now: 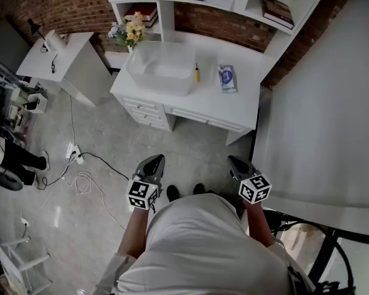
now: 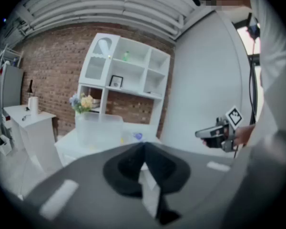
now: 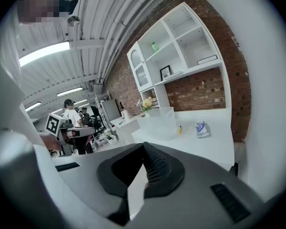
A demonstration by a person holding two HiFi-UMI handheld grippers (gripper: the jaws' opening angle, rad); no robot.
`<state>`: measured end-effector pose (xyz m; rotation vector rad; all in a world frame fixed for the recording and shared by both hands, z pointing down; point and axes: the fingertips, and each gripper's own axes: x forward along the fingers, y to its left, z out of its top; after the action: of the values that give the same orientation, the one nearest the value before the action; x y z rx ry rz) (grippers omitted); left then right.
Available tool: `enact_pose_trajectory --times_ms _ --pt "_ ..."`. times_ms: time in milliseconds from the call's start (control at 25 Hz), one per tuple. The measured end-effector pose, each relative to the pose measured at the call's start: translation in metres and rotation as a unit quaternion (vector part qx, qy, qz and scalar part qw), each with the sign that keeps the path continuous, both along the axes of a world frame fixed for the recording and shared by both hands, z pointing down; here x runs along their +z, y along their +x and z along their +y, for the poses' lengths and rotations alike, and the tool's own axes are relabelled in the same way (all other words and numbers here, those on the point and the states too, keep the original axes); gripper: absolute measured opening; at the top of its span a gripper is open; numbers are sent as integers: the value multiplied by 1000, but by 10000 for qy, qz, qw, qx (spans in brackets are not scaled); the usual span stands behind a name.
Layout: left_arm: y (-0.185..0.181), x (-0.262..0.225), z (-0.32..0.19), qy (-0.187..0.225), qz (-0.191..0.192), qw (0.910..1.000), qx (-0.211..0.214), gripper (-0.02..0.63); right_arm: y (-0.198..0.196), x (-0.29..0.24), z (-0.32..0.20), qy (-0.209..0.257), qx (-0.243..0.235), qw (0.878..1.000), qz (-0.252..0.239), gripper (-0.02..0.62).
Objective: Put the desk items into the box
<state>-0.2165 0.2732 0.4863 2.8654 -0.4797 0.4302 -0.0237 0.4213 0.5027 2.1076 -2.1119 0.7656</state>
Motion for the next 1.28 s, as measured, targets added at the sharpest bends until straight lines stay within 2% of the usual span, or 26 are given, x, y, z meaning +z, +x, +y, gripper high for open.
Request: enact_pose_trajectory --times_ms 640,840,1280 --pt "5 -1 6 -29 -102 9999 29 3 -2 -4 1 -57 -167 9998 57 2" --pt "7 -1 6 -19 -110 9999 -58 3 -4 -3 1 -74 -298 9994 135 2" --pt "20 2 16 -44 -141 9994 -319 3 20 -1 1 27 -465 9989 54 2"
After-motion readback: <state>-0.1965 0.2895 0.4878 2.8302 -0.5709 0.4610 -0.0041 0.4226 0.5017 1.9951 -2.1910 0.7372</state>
